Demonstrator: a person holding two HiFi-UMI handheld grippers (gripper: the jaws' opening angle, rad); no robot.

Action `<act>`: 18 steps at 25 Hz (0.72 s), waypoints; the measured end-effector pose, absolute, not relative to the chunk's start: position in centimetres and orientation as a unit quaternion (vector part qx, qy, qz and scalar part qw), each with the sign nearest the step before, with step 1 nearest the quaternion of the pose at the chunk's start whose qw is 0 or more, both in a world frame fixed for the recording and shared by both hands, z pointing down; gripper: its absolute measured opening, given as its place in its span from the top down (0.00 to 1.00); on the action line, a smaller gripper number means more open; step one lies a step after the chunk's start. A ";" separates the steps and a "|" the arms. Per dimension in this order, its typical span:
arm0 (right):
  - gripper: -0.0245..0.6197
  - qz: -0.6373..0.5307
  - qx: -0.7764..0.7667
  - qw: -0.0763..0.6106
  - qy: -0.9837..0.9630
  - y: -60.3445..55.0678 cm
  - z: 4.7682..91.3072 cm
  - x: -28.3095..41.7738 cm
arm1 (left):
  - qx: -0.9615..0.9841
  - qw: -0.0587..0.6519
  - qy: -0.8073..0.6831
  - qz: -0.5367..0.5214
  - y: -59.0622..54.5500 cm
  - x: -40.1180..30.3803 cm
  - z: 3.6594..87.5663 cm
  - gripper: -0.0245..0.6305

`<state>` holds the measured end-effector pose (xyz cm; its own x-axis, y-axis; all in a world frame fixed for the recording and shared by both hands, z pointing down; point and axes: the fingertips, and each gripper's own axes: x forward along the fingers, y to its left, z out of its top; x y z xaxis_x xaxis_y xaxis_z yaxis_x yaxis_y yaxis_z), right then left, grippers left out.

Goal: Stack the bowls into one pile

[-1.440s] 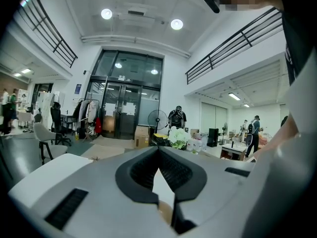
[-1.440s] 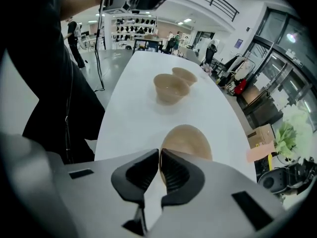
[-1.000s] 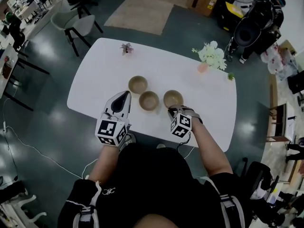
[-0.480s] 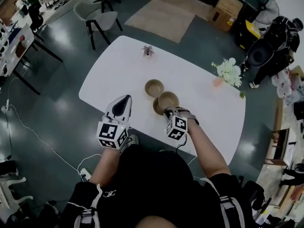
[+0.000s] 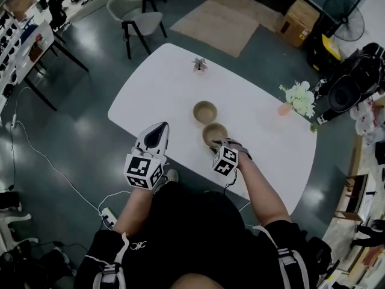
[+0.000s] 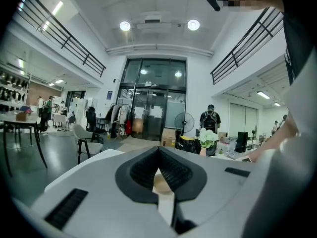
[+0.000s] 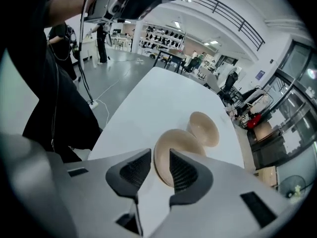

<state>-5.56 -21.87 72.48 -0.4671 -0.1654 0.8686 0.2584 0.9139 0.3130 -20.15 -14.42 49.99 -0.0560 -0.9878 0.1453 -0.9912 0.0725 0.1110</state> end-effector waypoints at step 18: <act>0.94 0.024 0.434 0.022 -0.900 -33.3 48.1 4.6 | 0.754 0.079 -0.651 0.017 -21.0 -12.3 48.5 0.94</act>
<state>4.60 -33.26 48.13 -0.6223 -0.7804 0.0613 -0.7825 0.6221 -0.0247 -12.28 -20.97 48.48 0.1505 -0.9802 0.1286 -0.9856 -0.1387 0.0964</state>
